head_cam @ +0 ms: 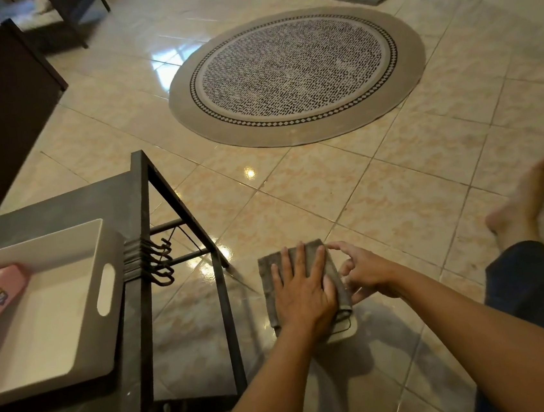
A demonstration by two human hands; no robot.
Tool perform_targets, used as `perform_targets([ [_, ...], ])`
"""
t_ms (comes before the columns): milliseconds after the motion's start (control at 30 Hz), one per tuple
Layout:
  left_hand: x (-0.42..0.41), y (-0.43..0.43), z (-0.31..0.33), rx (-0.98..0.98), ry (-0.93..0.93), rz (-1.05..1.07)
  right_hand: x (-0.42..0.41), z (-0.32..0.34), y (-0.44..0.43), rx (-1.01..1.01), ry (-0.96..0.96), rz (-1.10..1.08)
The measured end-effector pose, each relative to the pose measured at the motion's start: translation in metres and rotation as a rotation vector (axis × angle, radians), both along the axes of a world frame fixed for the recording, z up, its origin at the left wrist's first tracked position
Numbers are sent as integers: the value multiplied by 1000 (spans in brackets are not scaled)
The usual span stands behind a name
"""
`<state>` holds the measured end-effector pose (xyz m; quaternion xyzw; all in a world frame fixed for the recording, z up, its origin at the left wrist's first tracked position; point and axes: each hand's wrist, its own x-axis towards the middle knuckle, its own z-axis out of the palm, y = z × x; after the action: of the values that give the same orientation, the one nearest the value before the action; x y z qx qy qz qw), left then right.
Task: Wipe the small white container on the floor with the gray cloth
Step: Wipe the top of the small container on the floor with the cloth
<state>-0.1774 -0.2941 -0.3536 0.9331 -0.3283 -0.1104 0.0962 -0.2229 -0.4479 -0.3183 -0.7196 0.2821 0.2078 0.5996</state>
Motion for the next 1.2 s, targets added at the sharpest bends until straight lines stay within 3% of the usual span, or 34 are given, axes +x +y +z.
perform_targets([
  [100, -8, 11, -2, -6, 24, 97, -1, 1, 1, 14, 9, -10],
  [267, -5, -1, 7, -13, 21, -3, 1, 1, 0, 28, 15, 9],
  [400, 0, 23, -1, -1, 13, 125, -3, 0, 1, 11, -2, -7],
  [600, -4, 4, 5, 7, 7, -5, 0, 4, 3, 10, 0, 9],
  [733, -6, 17, 3, -4, 33, 121, -3, 4, 5, -8, -4, -16],
  [867, -15, -1, 4, 12, 21, -14, -1, 4, 3, 10, -7, -12],
  [1033, 2, 19, -5, -73, 10, 73, -1, 3, 5, -8, -11, -21],
  [1200, -13, 6, -5, -72, -12, -73, 0, 1, 3, -2, -10, -8],
])
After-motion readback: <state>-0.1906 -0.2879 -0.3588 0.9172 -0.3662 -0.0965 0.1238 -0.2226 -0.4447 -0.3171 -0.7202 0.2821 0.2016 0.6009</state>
